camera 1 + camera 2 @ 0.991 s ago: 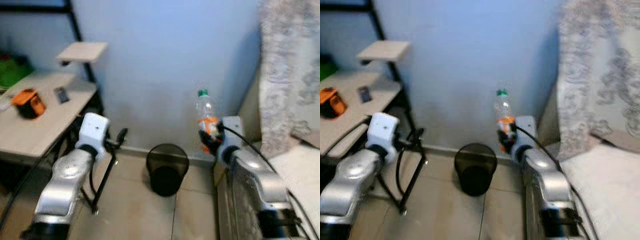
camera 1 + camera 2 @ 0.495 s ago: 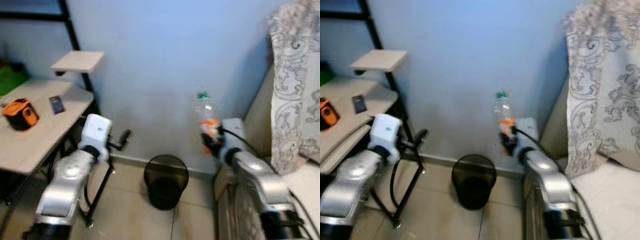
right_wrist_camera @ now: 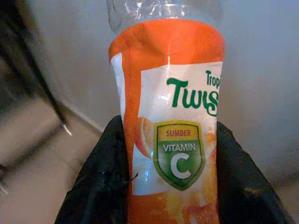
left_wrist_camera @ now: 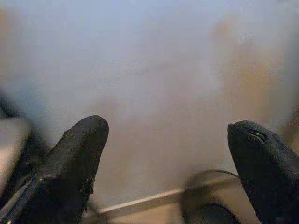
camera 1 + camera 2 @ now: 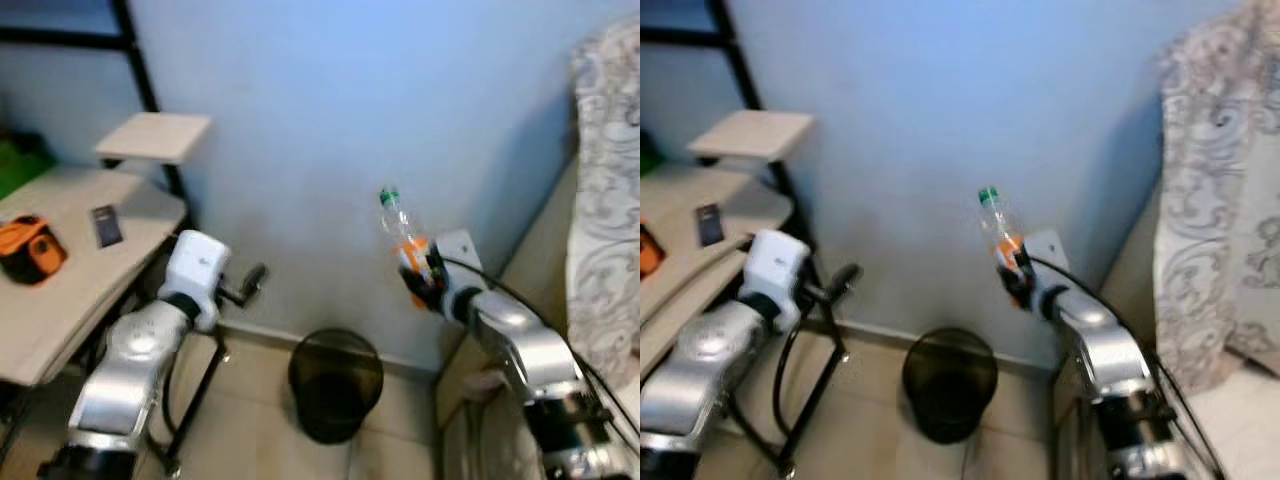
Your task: Clean up the room
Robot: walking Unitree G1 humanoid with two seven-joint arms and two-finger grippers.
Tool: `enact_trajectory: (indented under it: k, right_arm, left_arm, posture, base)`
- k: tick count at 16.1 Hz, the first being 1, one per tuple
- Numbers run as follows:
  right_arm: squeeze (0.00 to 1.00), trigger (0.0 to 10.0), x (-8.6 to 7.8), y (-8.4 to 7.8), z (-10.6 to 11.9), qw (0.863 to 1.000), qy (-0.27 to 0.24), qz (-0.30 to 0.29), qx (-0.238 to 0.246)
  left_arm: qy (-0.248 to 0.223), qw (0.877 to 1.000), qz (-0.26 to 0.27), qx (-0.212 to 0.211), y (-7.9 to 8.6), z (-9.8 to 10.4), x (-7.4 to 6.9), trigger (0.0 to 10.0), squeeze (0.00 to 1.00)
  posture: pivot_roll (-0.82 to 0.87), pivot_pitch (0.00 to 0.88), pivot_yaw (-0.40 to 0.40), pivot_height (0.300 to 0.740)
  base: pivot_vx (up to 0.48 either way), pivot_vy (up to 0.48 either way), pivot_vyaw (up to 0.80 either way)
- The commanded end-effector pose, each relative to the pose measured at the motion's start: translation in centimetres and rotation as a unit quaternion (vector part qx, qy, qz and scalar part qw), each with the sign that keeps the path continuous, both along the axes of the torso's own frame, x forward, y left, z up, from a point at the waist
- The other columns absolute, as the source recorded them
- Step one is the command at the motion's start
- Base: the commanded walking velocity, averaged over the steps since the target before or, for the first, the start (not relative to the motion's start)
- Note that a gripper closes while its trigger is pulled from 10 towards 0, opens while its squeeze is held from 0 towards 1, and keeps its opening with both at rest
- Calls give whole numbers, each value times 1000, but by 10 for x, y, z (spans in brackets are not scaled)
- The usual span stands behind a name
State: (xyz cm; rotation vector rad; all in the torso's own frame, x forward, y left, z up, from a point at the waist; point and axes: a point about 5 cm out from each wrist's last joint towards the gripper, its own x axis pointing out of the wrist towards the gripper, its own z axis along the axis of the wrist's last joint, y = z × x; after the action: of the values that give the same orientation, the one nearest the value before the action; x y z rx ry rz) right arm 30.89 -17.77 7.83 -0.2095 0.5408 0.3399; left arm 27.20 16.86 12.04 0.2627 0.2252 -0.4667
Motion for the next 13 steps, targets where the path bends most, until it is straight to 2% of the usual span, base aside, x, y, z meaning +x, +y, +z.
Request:
enact_trajectory:
  k: [1,2,3,4,9,13]
  right_arm:
    - [0,10000,6,9,2,999,-7,28,-12]
    - [0,10000,12,12,-9,998,19,51,-41]
    - [0,10000,15,16,-25,993,54,70,-73]
    - [0,10000,15,17,-31,991,63,73,-89]
    - [0,10000,18,34,-48,985,88,76,-129]
    - [0,10000,18,45,-53,982,91,82,-146]
  left_arm:
    - [-2,1000,-21,10,2,3,-1,10000,0]
    - [6,997,-79,23,0,3,-4,10000,0]
    - [32,985,-162,47,-1,1,-11,10000,0]
    - [43,979,-189,61,0,0,-14,10000,0]
    - [71,962,-246,93,9,3,-11,10000,0]
    - [76,958,-260,93,11,5,-12,10000,0]
  posture:
    - [50,0,0,740]
    - [53,0,0,740]
    - [59,0,-4,740]
    - [62,0,-6,740]
    - [80,0,-16,740]
    - [89,0,-29,740]
  base:
    - [0,0,0]
    - [0,0,0]
    - [0,0,0]
    - [0,0,0]
    - [0,0,0]
    - [0,0,0]
